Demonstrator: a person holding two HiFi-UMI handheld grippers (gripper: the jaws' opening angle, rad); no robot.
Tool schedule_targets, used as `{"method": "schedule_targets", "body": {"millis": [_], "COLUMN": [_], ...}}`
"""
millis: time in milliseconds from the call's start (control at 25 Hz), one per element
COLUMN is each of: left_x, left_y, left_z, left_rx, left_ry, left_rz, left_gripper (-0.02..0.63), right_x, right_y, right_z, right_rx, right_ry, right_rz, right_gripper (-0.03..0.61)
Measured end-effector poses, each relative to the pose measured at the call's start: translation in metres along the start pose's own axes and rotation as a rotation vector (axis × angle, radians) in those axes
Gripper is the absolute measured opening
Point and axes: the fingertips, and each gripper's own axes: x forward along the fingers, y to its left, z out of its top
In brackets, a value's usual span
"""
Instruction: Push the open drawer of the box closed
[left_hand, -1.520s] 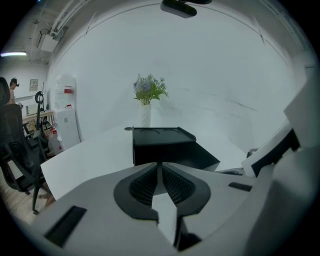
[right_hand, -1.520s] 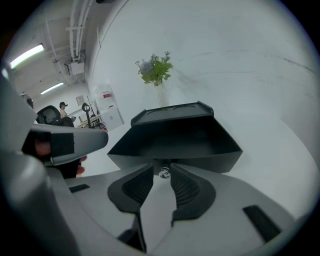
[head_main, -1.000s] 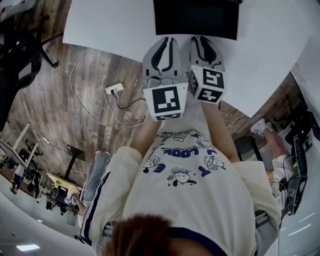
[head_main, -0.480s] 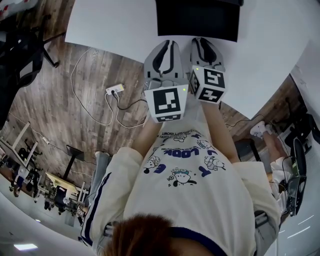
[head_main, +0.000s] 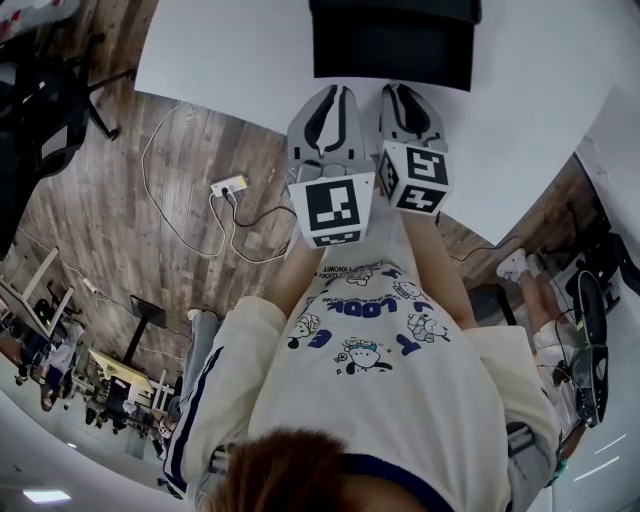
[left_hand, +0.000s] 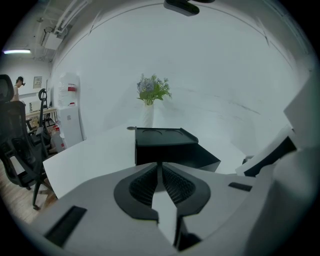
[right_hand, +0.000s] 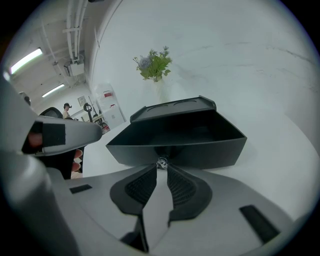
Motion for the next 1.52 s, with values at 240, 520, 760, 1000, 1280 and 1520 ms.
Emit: {"method": "schedule_targets", "body": {"millis": [240, 520, 760, 1000, 1280, 1520], "left_x": [0.006, 0.015, 0.027, 0.035, 0.044, 0.047], "left_y": [0.003, 0.008, 0.012, 0.014, 0.018, 0.019], "left_z": [0.008, 0.012, 0.019, 0.022, 0.026, 0.026], "left_rx": [-0.008, -0.012, -0.012, -0.011, -0.014, -0.015], "left_ry": [-0.006, -0.001, -0.003, -0.004, -0.003, -0.001], "left_rz": [0.001, 0.007, 0.003, 0.005, 0.012, 0.022], "left_gripper": [0.040, 0.040, 0.040, 0.040, 0.040, 0.040], "right_x": [0.010, 0.023, 0.034, 0.045, 0.057, 0.061], "right_y": [-0.004, -0.009, -0.008, -0.009, -0.013, -0.018], "right_z": [0.010, 0.018, 0.030, 0.038, 0.051, 0.055], "right_rx": [0.007, 0.010, 0.014, 0.011, 0.004, 0.002], "right_ry": [0.007, 0.004, 0.006, 0.004, -0.008, -0.023], "right_rz": [-0.005, -0.015, -0.010, -0.007, -0.004, -0.010], "right_gripper": [0.081, 0.081, 0.083, 0.083, 0.082, 0.083]}}
